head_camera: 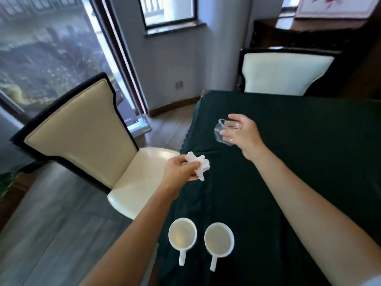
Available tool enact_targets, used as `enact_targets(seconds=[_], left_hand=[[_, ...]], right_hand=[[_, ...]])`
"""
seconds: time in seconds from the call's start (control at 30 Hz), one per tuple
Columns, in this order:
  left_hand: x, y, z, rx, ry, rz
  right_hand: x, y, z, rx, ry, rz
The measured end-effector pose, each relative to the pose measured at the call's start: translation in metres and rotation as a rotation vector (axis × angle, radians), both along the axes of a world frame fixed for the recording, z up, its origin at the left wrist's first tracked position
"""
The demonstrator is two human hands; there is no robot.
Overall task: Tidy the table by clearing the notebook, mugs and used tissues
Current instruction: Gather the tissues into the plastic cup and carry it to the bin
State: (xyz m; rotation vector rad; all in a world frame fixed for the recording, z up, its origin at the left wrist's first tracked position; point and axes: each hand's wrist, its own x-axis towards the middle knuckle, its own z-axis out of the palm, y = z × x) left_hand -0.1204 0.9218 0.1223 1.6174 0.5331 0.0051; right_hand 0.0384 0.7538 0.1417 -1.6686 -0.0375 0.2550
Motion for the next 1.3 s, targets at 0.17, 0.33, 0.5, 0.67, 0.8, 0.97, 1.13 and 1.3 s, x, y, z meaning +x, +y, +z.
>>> enact_targets(seconds=[0.17,0.33,0.5,0.67,0.8,0.97,1.13,1.3], left_hand=[[-0.046,-0.03,0.044,-0.076,-0.163,-0.081],[-0.101,-0.078,0.067,-0.244,-0.243,-0.253],[-0.16,-0.157,0.089,-0.403,-0.226,-0.575],[-0.214,-0.253,0.1,-0.468,-0.119,-0.838],[-0.247,-0.348,0.1,-0.534,-0.03,-0.985],[-0.293,-0.479,0.096,-0.384,-0.165,-1.356],[-0.345,-0.595,0.096,-0.348,-0.209,-1.44],[-0.375,-0.679,0.096,-0.395,-0.165,-1.438]], right_hand=[[-0.133,-0.03,0.066,0.277,0.022,0.075],[-0.26,-0.079,0.091,0.315,-0.062,-0.033],[-0.349,-0.153,0.1,0.18,-0.147,-0.303],[-0.424,-0.253,0.102,0.076,-0.182,-0.48],[-0.483,-0.344,0.099,-0.019,-0.186,-0.617],[-0.562,-0.457,0.092,-0.042,-0.191,-0.786],[-0.626,-0.554,0.087,-0.113,-0.207,-0.926],[-0.67,-0.629,0.083,0.049,-0.211,-0.974]])
